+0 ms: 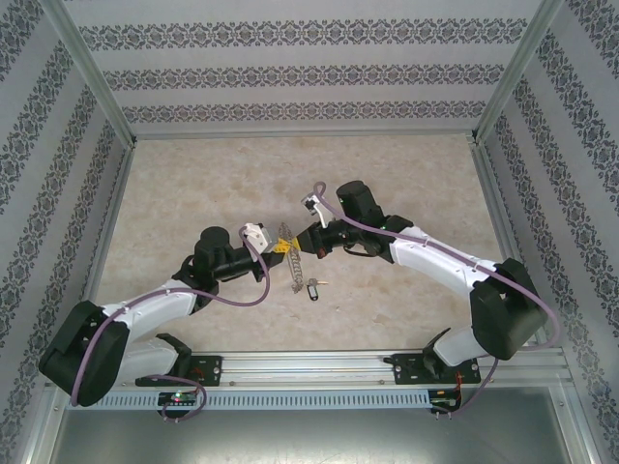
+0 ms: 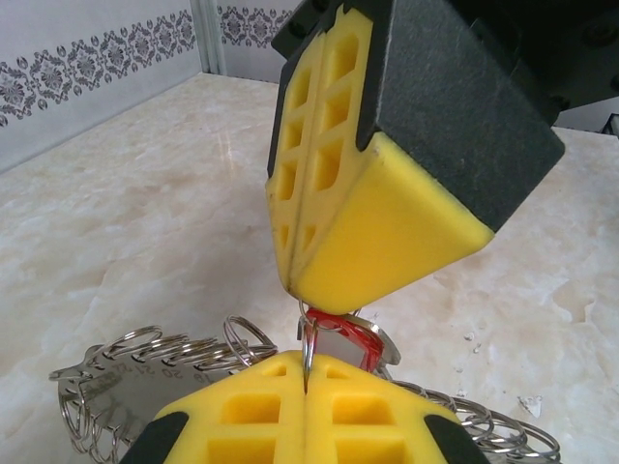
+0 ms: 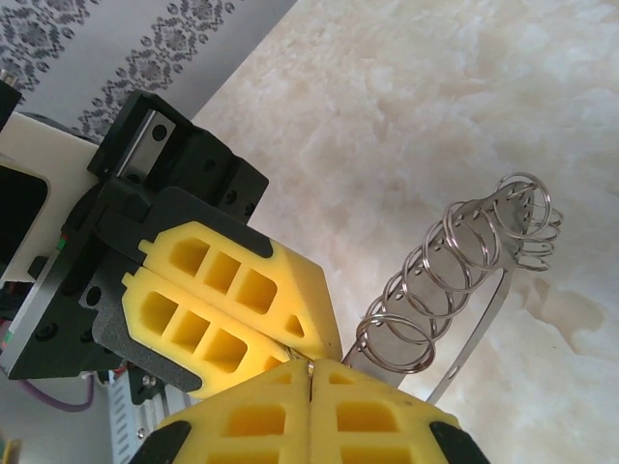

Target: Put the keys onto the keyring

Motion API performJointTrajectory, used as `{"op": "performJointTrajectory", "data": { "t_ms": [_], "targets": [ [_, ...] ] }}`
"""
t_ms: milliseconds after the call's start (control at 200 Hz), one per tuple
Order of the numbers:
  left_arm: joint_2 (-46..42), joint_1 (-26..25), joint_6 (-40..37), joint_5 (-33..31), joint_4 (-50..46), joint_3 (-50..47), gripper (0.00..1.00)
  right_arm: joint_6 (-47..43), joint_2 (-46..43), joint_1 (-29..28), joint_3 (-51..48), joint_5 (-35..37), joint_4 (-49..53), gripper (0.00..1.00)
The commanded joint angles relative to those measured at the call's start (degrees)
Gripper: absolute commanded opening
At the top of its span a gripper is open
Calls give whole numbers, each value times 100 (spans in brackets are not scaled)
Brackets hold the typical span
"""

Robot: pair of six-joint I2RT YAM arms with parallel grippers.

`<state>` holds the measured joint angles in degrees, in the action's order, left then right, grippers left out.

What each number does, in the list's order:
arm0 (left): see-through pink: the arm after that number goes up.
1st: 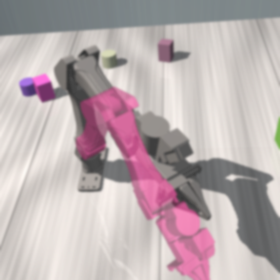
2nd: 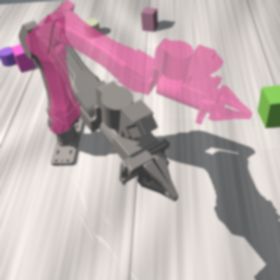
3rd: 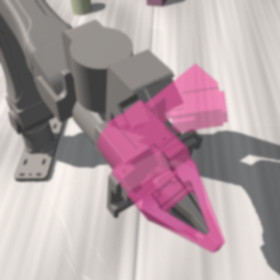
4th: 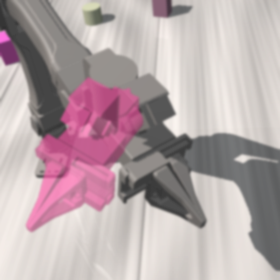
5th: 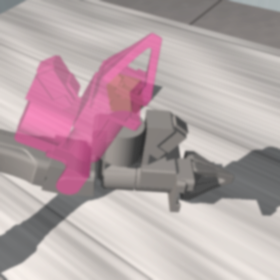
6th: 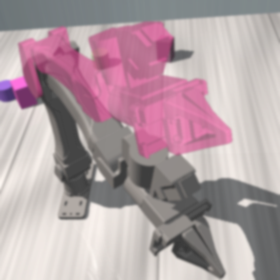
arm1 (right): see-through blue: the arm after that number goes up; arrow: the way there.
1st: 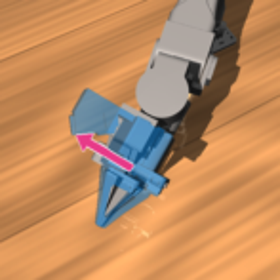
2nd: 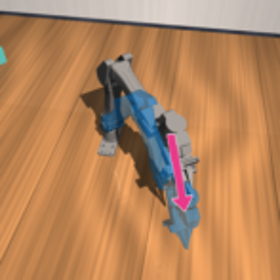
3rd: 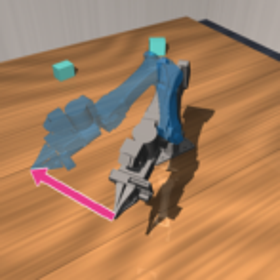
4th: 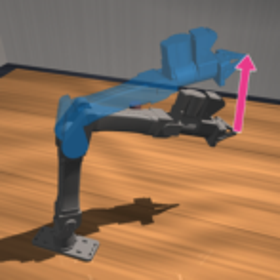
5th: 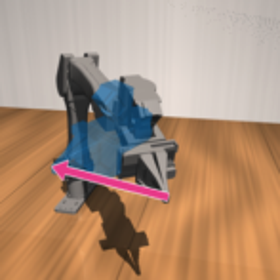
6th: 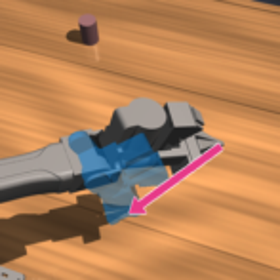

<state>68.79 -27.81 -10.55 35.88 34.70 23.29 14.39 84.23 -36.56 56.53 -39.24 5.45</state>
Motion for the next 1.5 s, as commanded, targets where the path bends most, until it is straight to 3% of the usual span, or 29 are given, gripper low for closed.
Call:
{"op": "performJointTrajectory", "data": {
  "t_ms": [0,704,1494],
  "targets": [
    [132,-4,-182,-179,-358,71,4,-259,59,-103,309,-5,120,0],
    [143,-1,-538,-57,-831,290,16,-499,441,-239,626,-174,466,0],
    [-740,-55,-440,-108,-1047,-79,26,-419,392,-185,525,66,395,0]
  ]
}}
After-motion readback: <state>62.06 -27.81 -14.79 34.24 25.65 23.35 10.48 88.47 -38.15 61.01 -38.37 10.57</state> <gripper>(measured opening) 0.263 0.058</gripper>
